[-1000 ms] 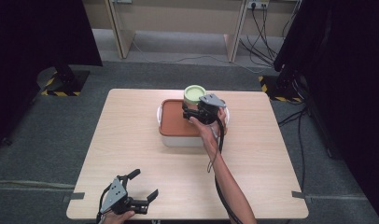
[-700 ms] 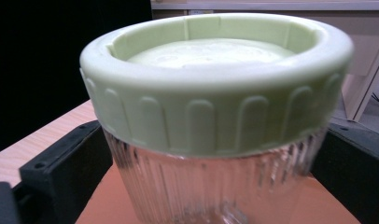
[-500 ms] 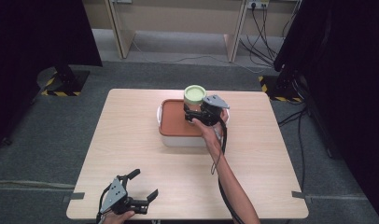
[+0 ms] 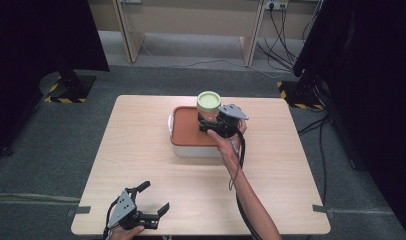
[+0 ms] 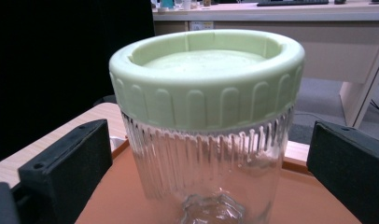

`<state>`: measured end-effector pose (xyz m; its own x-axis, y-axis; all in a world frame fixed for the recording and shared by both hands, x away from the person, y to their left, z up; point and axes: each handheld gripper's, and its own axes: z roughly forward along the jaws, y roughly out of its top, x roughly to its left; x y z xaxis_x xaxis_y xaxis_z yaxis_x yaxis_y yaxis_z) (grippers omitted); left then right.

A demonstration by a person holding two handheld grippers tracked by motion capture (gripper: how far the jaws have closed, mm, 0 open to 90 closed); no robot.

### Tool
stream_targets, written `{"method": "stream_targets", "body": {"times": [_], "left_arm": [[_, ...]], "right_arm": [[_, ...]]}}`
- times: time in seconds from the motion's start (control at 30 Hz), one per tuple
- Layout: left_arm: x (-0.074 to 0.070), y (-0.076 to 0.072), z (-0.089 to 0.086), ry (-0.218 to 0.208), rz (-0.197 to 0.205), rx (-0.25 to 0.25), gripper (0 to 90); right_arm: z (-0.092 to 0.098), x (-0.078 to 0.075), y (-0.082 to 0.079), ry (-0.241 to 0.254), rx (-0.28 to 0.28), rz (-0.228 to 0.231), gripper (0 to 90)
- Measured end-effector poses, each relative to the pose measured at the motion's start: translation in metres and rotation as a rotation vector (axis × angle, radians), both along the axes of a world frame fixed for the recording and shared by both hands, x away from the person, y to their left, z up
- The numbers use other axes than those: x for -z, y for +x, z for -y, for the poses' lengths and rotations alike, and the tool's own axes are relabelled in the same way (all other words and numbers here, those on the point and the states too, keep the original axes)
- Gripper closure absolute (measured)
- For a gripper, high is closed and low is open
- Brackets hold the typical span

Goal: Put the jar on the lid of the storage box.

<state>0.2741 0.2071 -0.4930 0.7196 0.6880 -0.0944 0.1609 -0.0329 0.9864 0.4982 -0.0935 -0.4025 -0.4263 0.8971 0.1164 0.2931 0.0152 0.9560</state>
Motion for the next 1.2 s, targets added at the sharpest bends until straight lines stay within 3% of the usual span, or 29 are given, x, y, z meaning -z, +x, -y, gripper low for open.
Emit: {"method": "stream_targets", "body": {"times": [0.6,1.2], "left_arm": [[0.000,0.000,0.000,-0.001,-0.002,-0.002,0.2],[0.000,0.000,0.000,-0.002,-0.001,-0.003,0.1]], "right_arm": [[0.013,-0.001,-0.016,0.043,-0.013,0.029,0.4],[0.019,-0.002,-0.038,0.025,-0.044,0.071,0.4]]}}
